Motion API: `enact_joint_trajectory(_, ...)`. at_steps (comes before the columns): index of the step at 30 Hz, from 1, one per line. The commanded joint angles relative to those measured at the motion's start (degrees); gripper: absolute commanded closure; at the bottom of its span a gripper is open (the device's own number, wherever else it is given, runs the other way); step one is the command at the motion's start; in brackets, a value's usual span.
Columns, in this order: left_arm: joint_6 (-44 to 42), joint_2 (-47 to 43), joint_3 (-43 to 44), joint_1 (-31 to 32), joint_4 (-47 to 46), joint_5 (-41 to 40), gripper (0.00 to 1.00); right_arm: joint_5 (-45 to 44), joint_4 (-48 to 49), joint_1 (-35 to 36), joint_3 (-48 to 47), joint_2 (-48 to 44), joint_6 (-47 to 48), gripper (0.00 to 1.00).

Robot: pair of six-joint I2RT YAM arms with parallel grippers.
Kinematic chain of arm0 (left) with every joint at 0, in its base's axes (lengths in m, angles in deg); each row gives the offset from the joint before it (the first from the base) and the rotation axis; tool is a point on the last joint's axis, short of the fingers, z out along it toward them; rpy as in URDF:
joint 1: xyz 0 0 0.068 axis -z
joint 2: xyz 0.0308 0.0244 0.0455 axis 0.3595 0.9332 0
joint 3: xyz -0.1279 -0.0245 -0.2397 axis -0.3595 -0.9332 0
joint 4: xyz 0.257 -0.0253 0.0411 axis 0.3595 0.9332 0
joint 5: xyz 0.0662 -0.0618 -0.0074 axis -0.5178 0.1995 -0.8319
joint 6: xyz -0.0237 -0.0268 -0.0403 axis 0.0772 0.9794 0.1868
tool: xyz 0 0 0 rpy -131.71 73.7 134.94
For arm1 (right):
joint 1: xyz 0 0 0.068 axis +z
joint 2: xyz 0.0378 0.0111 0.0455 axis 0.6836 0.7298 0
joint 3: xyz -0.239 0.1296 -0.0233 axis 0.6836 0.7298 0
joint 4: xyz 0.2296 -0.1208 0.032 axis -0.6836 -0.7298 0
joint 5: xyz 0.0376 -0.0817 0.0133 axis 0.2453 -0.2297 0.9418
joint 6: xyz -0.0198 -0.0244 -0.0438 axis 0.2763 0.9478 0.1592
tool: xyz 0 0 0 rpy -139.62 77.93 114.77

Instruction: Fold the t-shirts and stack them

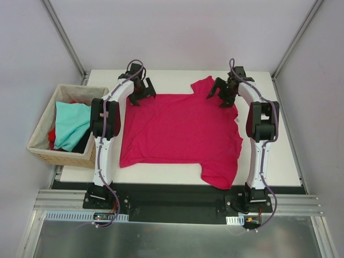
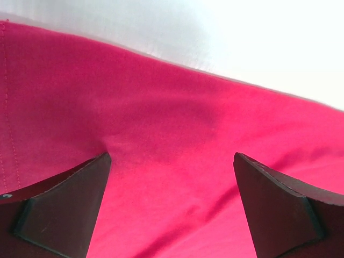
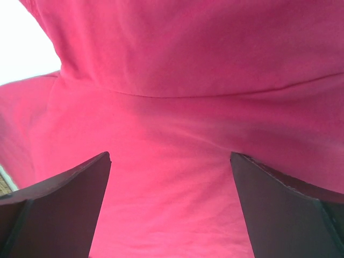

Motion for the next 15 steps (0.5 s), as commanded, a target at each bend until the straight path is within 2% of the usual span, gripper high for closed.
enact_joint_trajectory(1, 3.9, 3.4, 3.7, -0.9, 0.6, 4.3, 0.01, -0.5, -0.6, -2.3, -1.8, 2.1, -0.1, 0.0)
enact_joint_trajectory(8, 8.6, 7.6, 8.1, -0.9, -1.1, 8.3, 0.02, -1.2, -0.6, -4.9, -5.8, 3.9, 0.9, 0.0)
enact_joint_trajectory(15, 9.5, 11.3, 11.3, -0.9, -4.9, 11.6, 0.01, 0.1, 1.2, -6.3, -12.3, 7.9, 0.6, 0.0)
